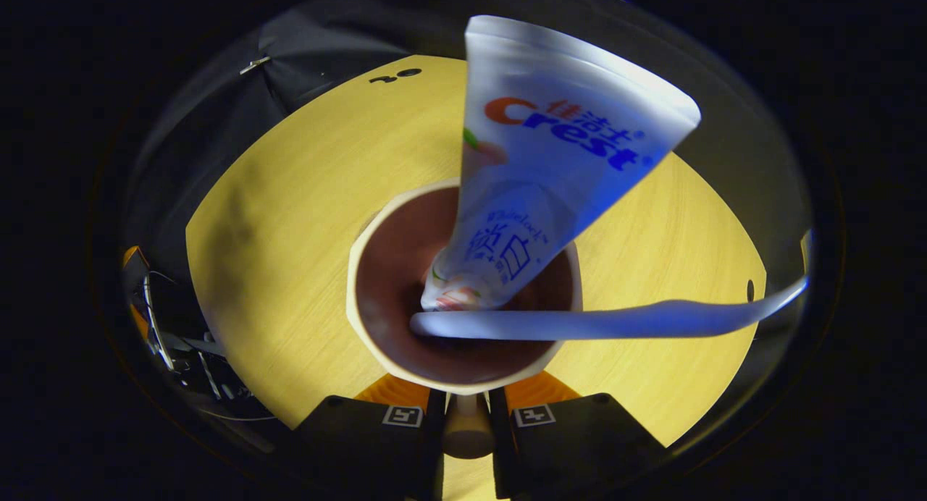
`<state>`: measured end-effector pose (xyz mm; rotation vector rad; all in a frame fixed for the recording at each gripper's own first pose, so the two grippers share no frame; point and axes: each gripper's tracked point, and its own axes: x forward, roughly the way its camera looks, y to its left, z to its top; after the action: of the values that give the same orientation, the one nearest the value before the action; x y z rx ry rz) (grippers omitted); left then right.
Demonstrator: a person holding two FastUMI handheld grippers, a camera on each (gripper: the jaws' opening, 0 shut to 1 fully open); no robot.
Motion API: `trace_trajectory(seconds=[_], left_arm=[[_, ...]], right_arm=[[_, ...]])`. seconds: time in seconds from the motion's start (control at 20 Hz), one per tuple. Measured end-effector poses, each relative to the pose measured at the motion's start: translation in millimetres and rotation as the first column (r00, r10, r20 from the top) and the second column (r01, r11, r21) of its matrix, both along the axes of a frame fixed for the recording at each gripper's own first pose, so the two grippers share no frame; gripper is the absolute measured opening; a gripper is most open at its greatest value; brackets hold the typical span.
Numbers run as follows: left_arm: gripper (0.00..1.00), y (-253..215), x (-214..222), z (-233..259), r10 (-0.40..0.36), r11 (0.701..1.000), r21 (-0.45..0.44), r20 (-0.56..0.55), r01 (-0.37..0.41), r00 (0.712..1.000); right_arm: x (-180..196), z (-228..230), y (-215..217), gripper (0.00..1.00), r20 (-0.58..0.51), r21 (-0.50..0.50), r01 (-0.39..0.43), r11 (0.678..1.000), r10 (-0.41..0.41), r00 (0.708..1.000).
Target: Put the toothbrush and toothpaste on the desktop into the cup, then pick up the cup and place it on the coaster on the desktop.
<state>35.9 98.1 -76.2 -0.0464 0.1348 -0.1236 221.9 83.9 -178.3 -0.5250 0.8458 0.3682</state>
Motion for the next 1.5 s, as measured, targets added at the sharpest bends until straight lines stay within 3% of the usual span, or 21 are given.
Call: trace_trajectory(seconds=[0.05,0.1,0.15,0.35,0.4,0.5,0.55,0.6,0.85,0.9,1.05,1.1,1.15,1.3,1.35,1.4,1.45,1.5], left_arm=[[0.67,4,-2,0,0.007,1.0,-0.003,0.001,-0.007,1.0],[0.67,8,-3,1,0.015,1.0,-0.006,0.003,-0.015,1.0],[0.67,13,-6,0,0.023,1.0,-0.01,0.002,-0.023,1.0],[0.67,31,-12,-2,0.054,0.998,-0.023,0.002,-0.054,0.999],[0.67,35,-13,-3,0.061,0.998,-0.027,0.0,-0.061,0.998],[0.67,41,-15,-6,0.071,0.997,-0.032,-0.003,-0.071,0.997],[0.67,43,-15,-6,0.074,0.997,-0.034,-0.004,-0.074,0.997],[0.67,45,-16,-6,0.077,0.996,-0.033,-0.004,-0.077,0.997],[0.67,52,-17,-8,0.082,0.996,-0.033,-0.008,-0.082,0.997],[0.67,52,-17,-8,0.082,0.996,-0.034,-0.009,-0.082,0.997],[0.67,54,-16,-10,0.082,0.996,-0.034,-0.013,-0.082,0.997],[0.67,54,-16,-10,0.083,0.996,-0.034,-0.013,-0.083,0.997],[0.67,55,-16,-10,0.082,0.996,-0.035,-0.013,-0.082,0.997],[0.67,57,-18,-12,0.087,0.996,-0.036,-0.016,-0.088,0.996],[0.67,58,-18,-13,0.089,0.995,-0.037,-0.018,-0.09,0.996],[0.67,58,-18,-13,0.091,0.995,-0.039,-0.018,-0.092,0.996],[0.67,58,-18,-13,0.093,0.995,-0.04,-0.019,-0.094,0.995],[0.67,58,-20,-13,0.094,0.995,-0.042,-0.019,-0.095,0.995]], right_arm=[[0,-1,8,0.31,-0.003,0.0,-0.009,1.0,0.009,1.0],[2,-2,16,0.26,-0.008,-0.003,-0.018,1.0,0.018,1.0],[3,-4,24,0.31,-0.009,-0.006,-0.026,1.0,0.026,1.0],[7,-5,50,0.31,-0.019,-0.011,-0.052,0.999,0.052,0.998],[9,-5,54,0.26,-0.018,-0.017,-0.06,0.998,0.06,0.998],[12,-7,63,0.31,-0.019,-0.022,-0.071,0.997,0.07,0.997],[11,-6,64,0.35,-0.023,-0.021,-0.072,0.997,0.072,0.997],[9,-4,61,0.31,-0.027,-0.023,-0.073,0.997,0.073,0.997],[9,-8,58,0.3,-0.032,-0.044,-0.074,0.996,0.072,0.997],[8,-9,58,0.26,-0.035,-0.047,-0.074,0.996,0.072,0.997],[8,-11,56,0.31,-0.043,-0.056,-0.072,0.996,0.069,0.997],[8,-12,57,0.26,-0.047,-0.059,-0.072,0.996,0.069,0.997],[8,-12,57,0.31,-0.049,-0.064,-0.075,0.995,0.072,0.996],[8,-16,56,0.31,-0.059,-0.077,-0.08,0.994,0.076,0.995],[6,-18,55,0.27,-0.065,-0.08,-0.077,0.994,0.072,0.995],[7,-16,56,0.31,-0.06,-0.079,-0.076,0.994,0.072,0.996],[6,-17,55,0.27,-0.058,-0.082,-0.077,0.994,0.072,0.996],[6,-15,53,0.33,-0.05,-0.089,-0.078,0.993,0.074,0.996]])
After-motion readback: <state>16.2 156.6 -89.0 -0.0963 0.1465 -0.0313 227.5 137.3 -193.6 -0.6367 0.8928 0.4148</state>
